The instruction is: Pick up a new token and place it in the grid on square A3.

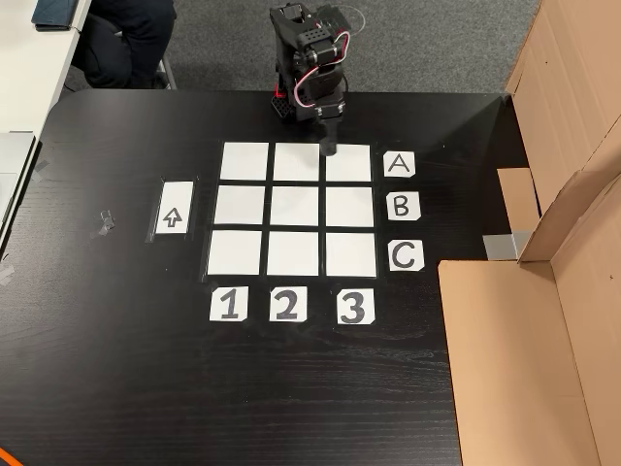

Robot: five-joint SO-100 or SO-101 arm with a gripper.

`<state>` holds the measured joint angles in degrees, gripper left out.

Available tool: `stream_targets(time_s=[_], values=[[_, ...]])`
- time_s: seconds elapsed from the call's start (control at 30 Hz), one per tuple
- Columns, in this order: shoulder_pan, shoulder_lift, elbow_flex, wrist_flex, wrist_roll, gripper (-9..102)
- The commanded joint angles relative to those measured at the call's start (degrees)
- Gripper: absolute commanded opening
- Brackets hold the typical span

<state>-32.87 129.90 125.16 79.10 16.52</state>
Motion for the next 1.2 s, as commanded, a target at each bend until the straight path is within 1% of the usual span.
stream_targets(time_s=[0.0,0.63,0.8,1.17], values=[[-2.55,0.79,0.26,-1.23,0.44,13],[-9.32,-18.02,5.8,-20.48,2.9,13],[-10.46,-19.95,6.77,-21.88,3.78,13],[-13.71,-19.69,9.49,-22.06,5.1,13]])
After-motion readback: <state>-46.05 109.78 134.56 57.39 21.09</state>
